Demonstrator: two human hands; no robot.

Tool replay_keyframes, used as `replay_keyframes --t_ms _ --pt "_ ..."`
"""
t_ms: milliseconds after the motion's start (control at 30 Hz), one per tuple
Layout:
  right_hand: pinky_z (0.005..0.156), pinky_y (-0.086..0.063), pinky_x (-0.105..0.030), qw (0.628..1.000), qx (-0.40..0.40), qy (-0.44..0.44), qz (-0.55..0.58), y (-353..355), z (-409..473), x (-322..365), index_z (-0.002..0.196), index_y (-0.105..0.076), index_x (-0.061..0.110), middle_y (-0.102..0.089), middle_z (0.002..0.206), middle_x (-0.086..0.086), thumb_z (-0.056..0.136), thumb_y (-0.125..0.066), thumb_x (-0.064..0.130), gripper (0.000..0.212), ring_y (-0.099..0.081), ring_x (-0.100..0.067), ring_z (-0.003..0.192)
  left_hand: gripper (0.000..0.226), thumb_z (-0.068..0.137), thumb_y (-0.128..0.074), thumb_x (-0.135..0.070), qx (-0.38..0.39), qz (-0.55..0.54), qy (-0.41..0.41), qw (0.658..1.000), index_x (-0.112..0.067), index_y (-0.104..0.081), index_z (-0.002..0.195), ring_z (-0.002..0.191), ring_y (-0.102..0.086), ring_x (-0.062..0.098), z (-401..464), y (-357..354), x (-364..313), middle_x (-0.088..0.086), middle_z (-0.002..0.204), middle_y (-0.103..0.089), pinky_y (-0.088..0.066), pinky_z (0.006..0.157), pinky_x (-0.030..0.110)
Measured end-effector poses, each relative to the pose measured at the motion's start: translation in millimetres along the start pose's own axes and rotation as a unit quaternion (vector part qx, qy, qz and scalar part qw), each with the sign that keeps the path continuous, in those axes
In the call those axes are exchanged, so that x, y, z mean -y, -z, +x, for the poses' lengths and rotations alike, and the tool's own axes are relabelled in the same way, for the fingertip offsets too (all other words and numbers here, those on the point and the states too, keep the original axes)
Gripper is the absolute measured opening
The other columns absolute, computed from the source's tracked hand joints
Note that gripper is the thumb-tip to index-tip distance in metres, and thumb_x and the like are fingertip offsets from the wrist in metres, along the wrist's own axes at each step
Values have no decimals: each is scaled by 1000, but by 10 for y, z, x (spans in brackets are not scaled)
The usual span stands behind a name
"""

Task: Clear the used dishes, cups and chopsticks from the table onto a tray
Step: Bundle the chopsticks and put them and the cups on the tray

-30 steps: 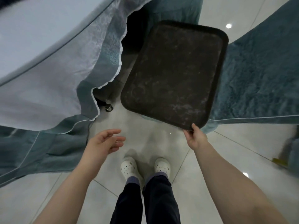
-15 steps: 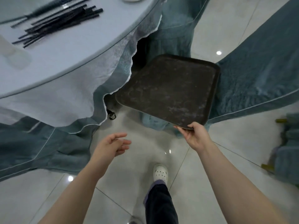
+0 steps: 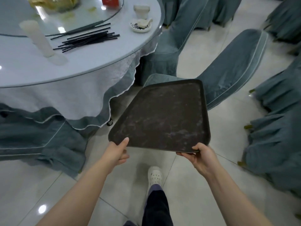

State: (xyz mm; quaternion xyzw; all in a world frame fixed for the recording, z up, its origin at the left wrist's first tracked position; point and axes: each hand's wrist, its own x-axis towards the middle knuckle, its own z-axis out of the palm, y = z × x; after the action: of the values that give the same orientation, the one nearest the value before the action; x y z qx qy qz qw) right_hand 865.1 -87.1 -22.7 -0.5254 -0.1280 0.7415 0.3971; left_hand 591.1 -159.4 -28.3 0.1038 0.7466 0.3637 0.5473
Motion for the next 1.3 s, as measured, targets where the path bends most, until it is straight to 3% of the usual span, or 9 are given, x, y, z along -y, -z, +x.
replay_keyframes --t_ms 100,200,300,567,733,867,967,1167,1300 --pt "62 -58 -44 1000 16 23 1 12 -495 5 129 -43 6 -56 117 -28 82 -36 -10 49 -65 -50 91 75 92 -63 -34 -24 -34 6 999 -12 -18 148 76 -68 25 -177 4 149 15 105 -60 -56 66 34" --pt "58 -58 -40 999 20 39 -5 14 -878 64 128 -44 7 -57 117 -27 84 -36 -10 48 -63 -53 94 50 96 -58 -15 -33 -159 -25 986 -9 -31 137 71 -69 26 -282 -10 153 22 116 -62 -55 55 33" --pt "57 -58 -39 997 28 68 8 24 -1263 163 129 -44 7 -56 119 -28 85 -36 -10 48 -62 -53 94 35 96 -50 -1 -28 -236 -50 970 -14 -38 126 77 -67 30 -456 5 64 21 123 -58 -54 59 38" --pt "62 -60 -49 989 72 126 41 -251 -1775 569 125 -47 3 -61 116 -28 84 -37 -8 43 -64 -52 89 45 94 -46 6 26 -320 -186 929 -21 -41 131 102 -63 26 -1028 144 -624 10 127 -56 -59 57 34" --pt "60 -60 -43 985 112 123 32 -737 -1692 841 133 -41 -5 -58 123 -29 73 -41 -5 60 -59 -51 103 51 95 -49 3 13 -336 -237 912 -29 -42 134 108 -61 26 -1159 466 -1156 4 131 -55 -60 64 38" --pt "61 -59 -46 978 159 135 23 -1311 -1496 1075 131 -41 -6 -58 122 -30 68 -45 -5 64 -61 -50 100 48 95 -50 3 -24 -362 -281 888 -28 -44 132 104 -62 25 -1173 836 -1602 3 126 -58 -58 59 33" --pt "65 -58 -51 969 215 125 13 -1833 -1284 1210 125 -43 -9 -66 107 -29 63 -47 -3 62 -67 -47 88 45 95 -55 -6 -65 -361 -312 877 -36 -45 127 100 -63 21 -1144 1152 -1899 -7 117 -58 -58 58 31" --pt "58 -59 -42 949 300 67 -64 -2969 -675 1387 126 -45 -6 -67 105 -28 66 -47 -1 61 -67 -48 86 44 93 -62 -16 -178 -391 -346 834 -39 -44 126 97 -65 22 -901 1758 -2327 -7 116 -59 -58 60 29" --pt "58 -61 -37 927 354 8 -122 -3719 -269 1398 124 -45 -5 -68 100 -29 79 -40 -5 45 -66 -52 84 48 95 -60 -15 -253 -425 -349 796 -38 -41 132 98 -65 21 -716 2109 -2472 -6 119 -57 -58 60 28"
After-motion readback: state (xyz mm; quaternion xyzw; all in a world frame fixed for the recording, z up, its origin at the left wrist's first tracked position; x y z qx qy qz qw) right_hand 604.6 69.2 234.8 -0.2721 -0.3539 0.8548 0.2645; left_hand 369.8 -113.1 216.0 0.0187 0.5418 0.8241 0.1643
